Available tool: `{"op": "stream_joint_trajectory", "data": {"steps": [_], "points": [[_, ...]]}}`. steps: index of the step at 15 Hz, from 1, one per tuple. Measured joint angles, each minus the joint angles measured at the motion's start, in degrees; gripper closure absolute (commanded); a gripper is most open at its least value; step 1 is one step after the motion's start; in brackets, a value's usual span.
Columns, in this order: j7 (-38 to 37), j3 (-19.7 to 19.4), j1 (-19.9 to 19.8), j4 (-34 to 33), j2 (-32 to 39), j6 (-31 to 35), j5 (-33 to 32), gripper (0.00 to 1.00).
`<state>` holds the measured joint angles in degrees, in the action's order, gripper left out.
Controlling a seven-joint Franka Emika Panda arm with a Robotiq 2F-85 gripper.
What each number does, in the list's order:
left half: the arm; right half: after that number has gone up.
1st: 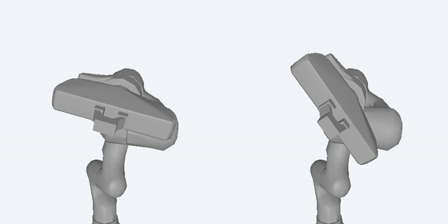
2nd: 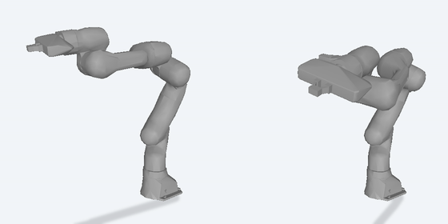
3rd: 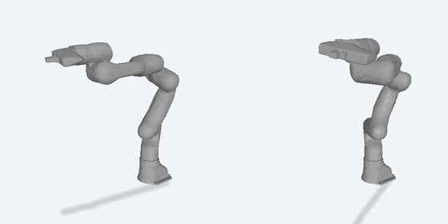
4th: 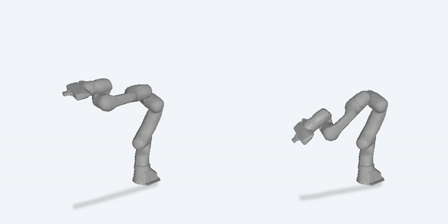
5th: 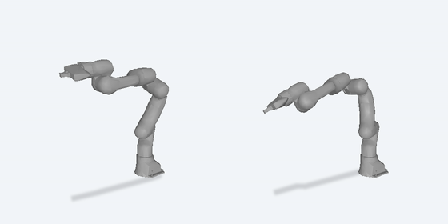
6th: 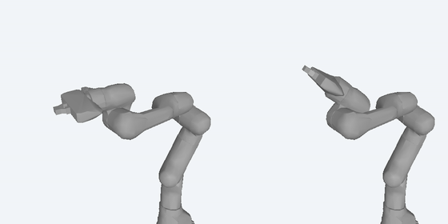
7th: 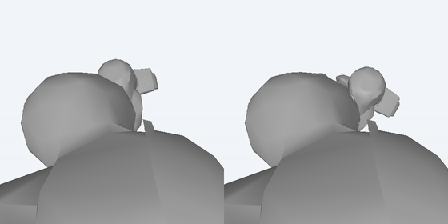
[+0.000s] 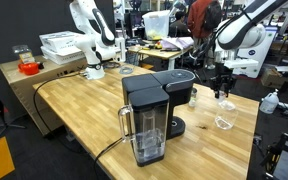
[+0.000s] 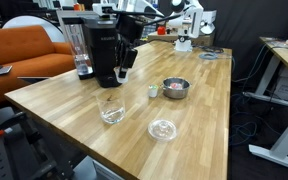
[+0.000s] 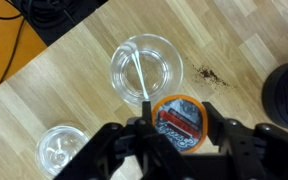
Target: Uncover the glass jar and put a coffee pod inside
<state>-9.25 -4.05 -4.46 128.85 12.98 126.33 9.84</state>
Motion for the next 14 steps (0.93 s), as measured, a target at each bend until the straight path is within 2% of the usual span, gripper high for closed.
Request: {"op": "stream_joint_trajectory", "data": {"steps": [14], "points": [[-1.49,-2.02,-0.45,7.82,-1.82,0.22,2.48,0.73]]}}
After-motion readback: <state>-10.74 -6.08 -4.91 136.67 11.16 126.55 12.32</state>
